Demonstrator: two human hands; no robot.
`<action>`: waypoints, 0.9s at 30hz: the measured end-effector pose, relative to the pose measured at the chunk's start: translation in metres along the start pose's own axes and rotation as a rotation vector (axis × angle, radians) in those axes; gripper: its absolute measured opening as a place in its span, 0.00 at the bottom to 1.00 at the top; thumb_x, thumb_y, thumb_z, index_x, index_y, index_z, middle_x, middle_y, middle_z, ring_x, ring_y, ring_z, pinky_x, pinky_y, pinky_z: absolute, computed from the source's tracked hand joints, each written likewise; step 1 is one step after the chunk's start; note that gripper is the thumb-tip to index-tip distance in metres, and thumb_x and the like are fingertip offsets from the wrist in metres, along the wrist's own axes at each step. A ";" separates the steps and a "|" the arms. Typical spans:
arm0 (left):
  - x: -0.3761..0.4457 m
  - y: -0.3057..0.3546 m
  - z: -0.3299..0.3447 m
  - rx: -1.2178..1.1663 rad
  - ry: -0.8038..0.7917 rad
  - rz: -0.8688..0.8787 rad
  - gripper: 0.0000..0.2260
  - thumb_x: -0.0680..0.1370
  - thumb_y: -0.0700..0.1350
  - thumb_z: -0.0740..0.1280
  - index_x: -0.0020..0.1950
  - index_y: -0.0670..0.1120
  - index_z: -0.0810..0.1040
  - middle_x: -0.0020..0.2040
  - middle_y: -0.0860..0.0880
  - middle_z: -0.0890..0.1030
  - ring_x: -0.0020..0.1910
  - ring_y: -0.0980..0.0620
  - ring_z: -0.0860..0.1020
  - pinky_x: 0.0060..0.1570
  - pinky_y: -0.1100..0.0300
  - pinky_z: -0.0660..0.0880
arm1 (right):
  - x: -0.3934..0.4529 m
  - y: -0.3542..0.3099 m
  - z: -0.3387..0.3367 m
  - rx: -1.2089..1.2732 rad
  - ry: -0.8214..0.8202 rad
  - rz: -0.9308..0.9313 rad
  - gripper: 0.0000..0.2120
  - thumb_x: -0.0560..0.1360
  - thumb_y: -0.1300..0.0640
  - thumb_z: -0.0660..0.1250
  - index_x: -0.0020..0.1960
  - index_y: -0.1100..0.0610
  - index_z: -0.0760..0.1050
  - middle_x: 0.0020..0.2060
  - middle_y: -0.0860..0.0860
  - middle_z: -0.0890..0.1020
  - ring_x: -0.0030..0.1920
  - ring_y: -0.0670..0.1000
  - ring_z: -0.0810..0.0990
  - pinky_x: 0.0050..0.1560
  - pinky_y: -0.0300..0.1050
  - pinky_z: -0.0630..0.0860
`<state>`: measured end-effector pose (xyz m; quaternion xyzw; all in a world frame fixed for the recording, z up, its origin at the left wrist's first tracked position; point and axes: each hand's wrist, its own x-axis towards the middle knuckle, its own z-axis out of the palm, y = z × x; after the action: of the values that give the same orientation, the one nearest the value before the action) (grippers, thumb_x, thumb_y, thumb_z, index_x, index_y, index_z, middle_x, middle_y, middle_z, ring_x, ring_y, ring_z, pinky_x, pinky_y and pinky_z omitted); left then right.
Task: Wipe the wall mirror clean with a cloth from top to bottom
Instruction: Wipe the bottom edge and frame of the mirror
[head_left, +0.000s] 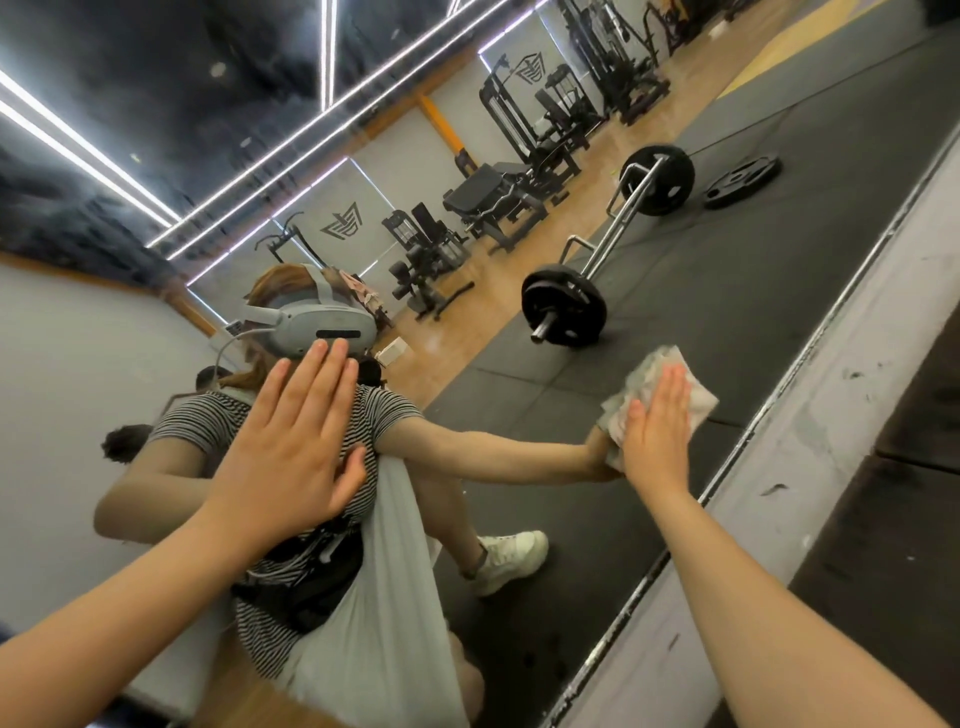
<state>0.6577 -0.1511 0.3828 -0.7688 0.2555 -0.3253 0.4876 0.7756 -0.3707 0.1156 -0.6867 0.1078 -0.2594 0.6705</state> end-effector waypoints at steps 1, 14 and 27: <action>0.000 0.000 0.000 0.004 0.009 0.001 0.33 0.76 0.53 0.54 0.74 0.32 0.62 0.75 0.33 0.61 0.75 0.38 0.58 0.74 0.44 0.52 | -0.003 0.015 -0.002 0.002 -0.002 0.040 0.33 0.79 0.47 0.45 0.78 0.63 0.43 0.78 0.57 0.45 0.77 0.49 0.42 0.74 0.42 0.39; -0.001 0.000 0.001 0.024 0.011 -0.009 0.33 0.77 0.54 0.54 0.75 0.32 0.59 0.76 0.34 0.60 0.78 0.41 0.52 0.75 0.44 0.50 | -0.010 0.062 -0.019 -0.014 -0.162 0.264 0.30 0.84 0.55 0.51 0.78 0.64 0.38 0.78 0.56 0.40 0.78 0.51 0.39 0.74 0.40 0.37; 0.144 0.023 -0.026 0.019 0.086 -0.002 0.32 0.76 0.54 0.53 0.76 0.36 0.59 0.77 0.37 0.58 0.76 0.41 0.54 0.75 0.48 0.40 | -0.007 0.055 -0.018 0.016 -0.119 0.310 0.29 0.84 0.55 0.51 0.78 0.62 0.40 0.78 0.56 0.42 0.78 0.53 0.40 0.75 0.44 0.38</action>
<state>0.7311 -0.2774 0.4055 -0.7496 0.2723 -0.3610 0.4833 0.7715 -0.3868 0.0597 -0.6704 0.1706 -0.1125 0.7133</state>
